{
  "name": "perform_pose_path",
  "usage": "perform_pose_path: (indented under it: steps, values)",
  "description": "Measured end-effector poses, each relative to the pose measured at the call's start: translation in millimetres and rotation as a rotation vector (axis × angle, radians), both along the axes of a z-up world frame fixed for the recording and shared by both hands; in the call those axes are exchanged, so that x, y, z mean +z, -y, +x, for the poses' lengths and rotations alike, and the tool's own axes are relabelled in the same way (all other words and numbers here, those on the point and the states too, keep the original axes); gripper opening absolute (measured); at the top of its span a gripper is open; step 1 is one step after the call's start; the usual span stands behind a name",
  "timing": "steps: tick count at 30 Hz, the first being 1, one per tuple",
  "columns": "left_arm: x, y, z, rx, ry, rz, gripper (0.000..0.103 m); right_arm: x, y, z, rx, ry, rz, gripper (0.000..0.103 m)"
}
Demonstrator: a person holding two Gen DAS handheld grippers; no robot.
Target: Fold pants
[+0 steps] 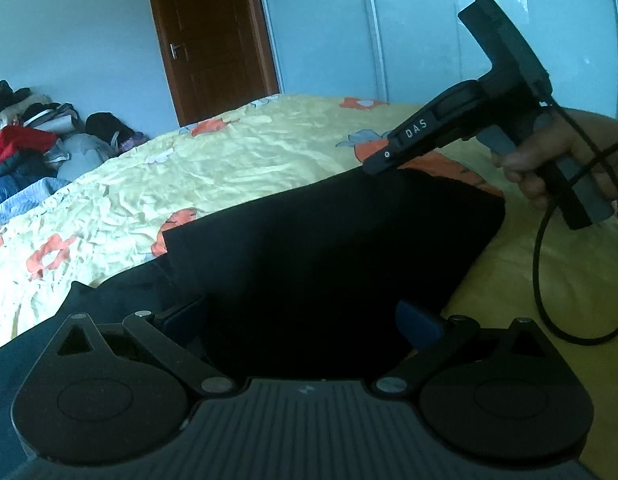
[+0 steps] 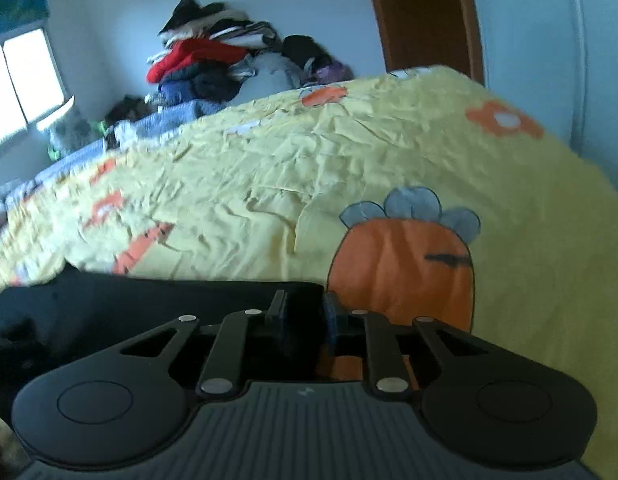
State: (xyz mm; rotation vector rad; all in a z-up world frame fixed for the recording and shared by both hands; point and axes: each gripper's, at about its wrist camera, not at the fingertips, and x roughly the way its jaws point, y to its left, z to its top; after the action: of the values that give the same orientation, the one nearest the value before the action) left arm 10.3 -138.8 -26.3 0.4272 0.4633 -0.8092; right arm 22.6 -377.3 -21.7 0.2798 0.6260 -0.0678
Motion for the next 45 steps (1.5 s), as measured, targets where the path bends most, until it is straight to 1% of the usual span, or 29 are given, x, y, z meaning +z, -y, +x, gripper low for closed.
perform_pose_path:
  steps: [3, 5, 6, 7, 9, 11, 14, 15, 16, 17, 18, 19, 23, 25, 27, 30, 32, 34, 35, 36, 37, 39, 40, 42, 45]
  values:
    - [4, -4, -1, 0.015, 0.015, -0.017, 0.102, 6, 11, -10, -0.054, 0.028, 0.056, 0.02]
    - [6, -6, 0, 0.031, 0.03, -0.027, 0.102, 8, 18, -24, -0.061, 0.039, 0.132, 0.024]
    - [8, -6, 0, 0.04, 0.036, -0.034, 0.102, 7, 21, -32, -0.054, 0.039, 0.178, 0.035]
    - [11, -7, 1, 0.047, 0.036, -0.044, 0.102, 5, 24, -41, -0.036, 0.03, 0.231, 0.056]
    - [15, -6, 4, 0.055, 0.028, -0.066, 0.102, -2, 23, -57, 0.0, 0.01, 0.301, 0.078]
    - [19, -3, 8, 0.058, 0.018, -0.078, 0.102, -8, 18, -71, 0.033, -0.002, 0.323, 0.078]
    - [24, 10, 17, 0.072, -0.004, -0.067, 0.102, -9, 7, -86, 0.067, 0.006, 0.301, 0.076]
    - [25, 16, 21, 0.078, -0.013, -0.062, 0.102, -9, 4, -89, 0.061, 0.004, 0.283, 0.062]
    - [26, 21, 24, 0.085, -0.022, -0.062, 0.102, -9, 1, -90, 0.049, -0.01, 0.267, 0.031]
    - [27, 25, 26, 0.09, -0.031, -0.065, 0.102, -11, 0, -91, 0.052, -0.013, 0.277, 0.024]
    - [28, 30, 29, 0.093, -0.045, -0.067, 0.102, -13, -2, -94, 0.053, -0.005, 0.277, 0.022]
    - [28, 35, 32, 0.098, -0.061, -0.071, 0.102, -13, -6, -96, 0.062, -0.004, 0.251, 0.019]
    - [31, 53, 39, 0.098, -0.116, -0.096, 0.102, -9, -17, -103, 0.083, 0.003, 0.175, 0.017]
    - [36, 66, 40, 0.085, -0.119, -0.106, 0.102, -8, -21, -106, 0.093, 0.002, 0.144, 0.017]
    - [40, 83, 41, 0.049, -0.113, -0.105, 0.102, -9, -22, -108, 0.102, 0.003, 0.131, 0.017]
    - [38, 116, 40, -0.031, -0.108, -0.049, 0.102, -11, -22, -112, 0.111, 0.006, 0.137, 0.017]
    - [28, 138, 38, -0.064, -0.076, 0.027, 0.103, -12, -21, -116, 0.119, 0.008, 0.139, 0.017]
    - [13, 157, 37, -0.059, -0.018, 0.096, 0.102, -13, -20, -118, 0.125, 0.008, 0.142, 0.017]
    - [6, 163, 39, -0.039, 0.009, 0.121, 0.102, -14, -19, -119, 0.122, 0.011, 0.152, 0.017]
    - [-1, 168, 43, -0.029, 0.014, 0.126, 0.102, -15, -18, -120, 0.119, 0.014, 0.162, 0.017]
    - [-3, 169, 49, -0.022, -0.002, 0.105, 0.102, -16, -17, -121, 0.117, 0.017, 0.17, 0.017]
    - [-1, 171, 60, 0.018, -0.036, 0.097, 0.102, -17, -15, -122, 0.108, 0.025, 0.186, 0.017]
    - [2, 171, 62, 0.039, -0.02, 0.09, 0.102, -18, -14, -122, 0.103, 0.03, 0.199, 0.017]
    - [10, 161, 61, 0.078, 0.048, 0.057, 0.103, -19, -13, -123, 0.096, 0.039, 0.206, 0.017]
    - [22, 140, 62, 0.105, 0.074, 0.013, 0.103, -15, -9, -126, 0.071, 0.051, 0.219, 0.018]
